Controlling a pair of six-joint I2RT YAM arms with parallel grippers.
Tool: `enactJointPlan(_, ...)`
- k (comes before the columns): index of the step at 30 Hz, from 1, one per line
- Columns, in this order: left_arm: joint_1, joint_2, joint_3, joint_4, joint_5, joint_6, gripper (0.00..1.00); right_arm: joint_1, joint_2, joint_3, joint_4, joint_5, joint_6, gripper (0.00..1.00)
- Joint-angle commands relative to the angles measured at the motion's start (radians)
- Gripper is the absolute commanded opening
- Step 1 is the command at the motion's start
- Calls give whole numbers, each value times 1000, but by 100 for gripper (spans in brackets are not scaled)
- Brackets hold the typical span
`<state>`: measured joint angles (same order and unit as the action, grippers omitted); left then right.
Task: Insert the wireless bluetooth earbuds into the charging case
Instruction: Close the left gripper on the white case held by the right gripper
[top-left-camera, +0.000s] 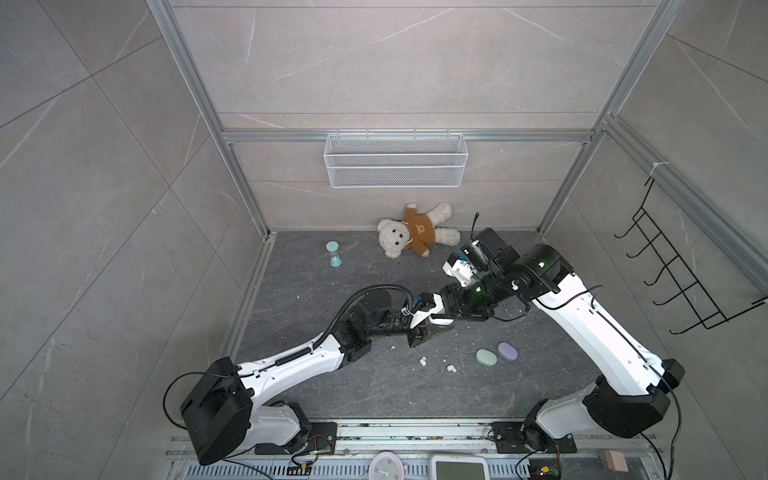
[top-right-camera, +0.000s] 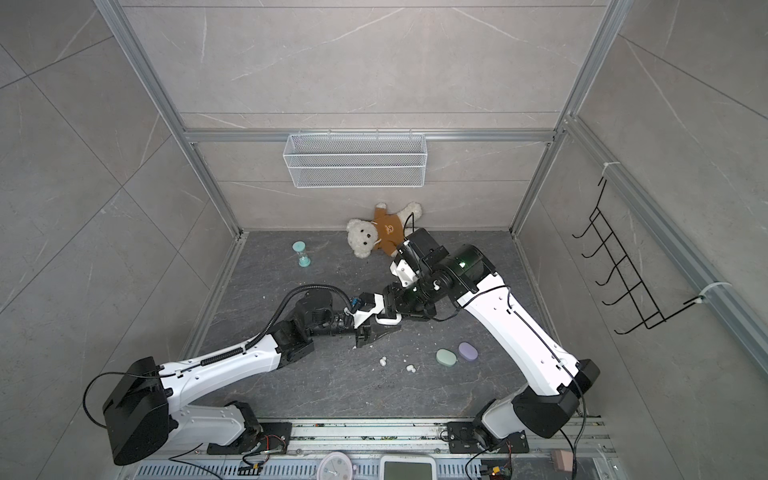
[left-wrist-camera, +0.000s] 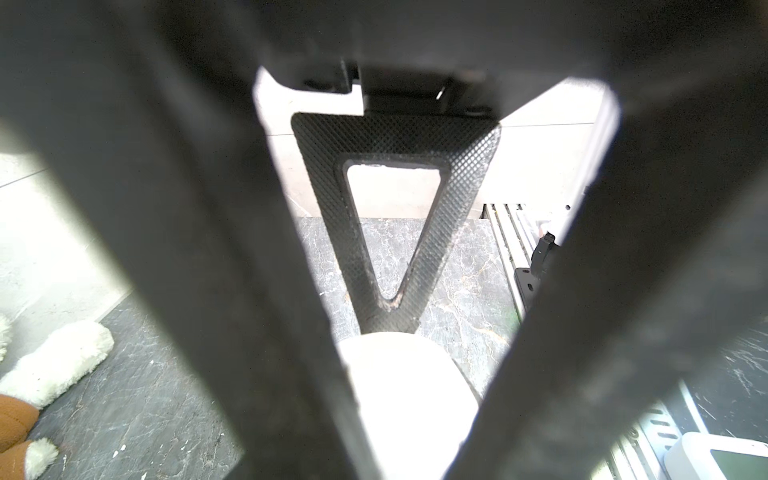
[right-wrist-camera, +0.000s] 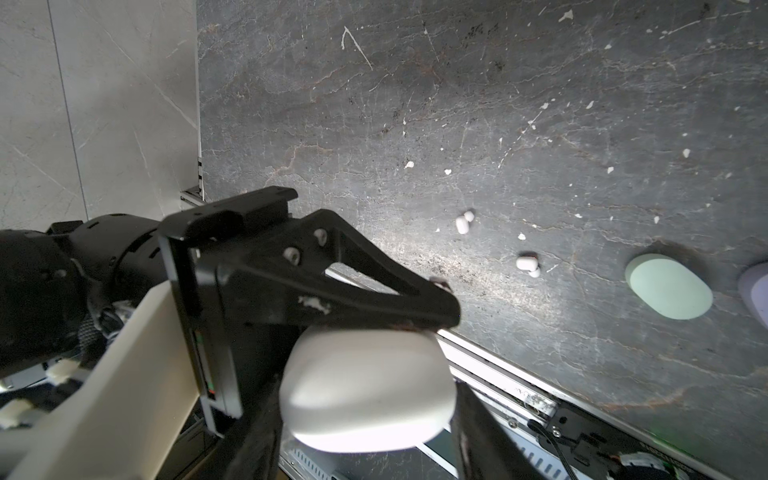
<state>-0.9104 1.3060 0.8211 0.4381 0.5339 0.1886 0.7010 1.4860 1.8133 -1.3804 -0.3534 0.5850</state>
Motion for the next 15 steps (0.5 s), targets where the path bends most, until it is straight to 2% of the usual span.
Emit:
enactJointPlan(1,-8,-1,50,6,26,22,38,10,11,24,3,-7,-8,57)
enactJointPlan(9,-8,3,61,-16,38,24,35,11,13,20,-2,-1,-10,58)
enactJointPlan(15,-8,-4,55,-15,37,22,33,11,6,27,-6,8,-12,65)
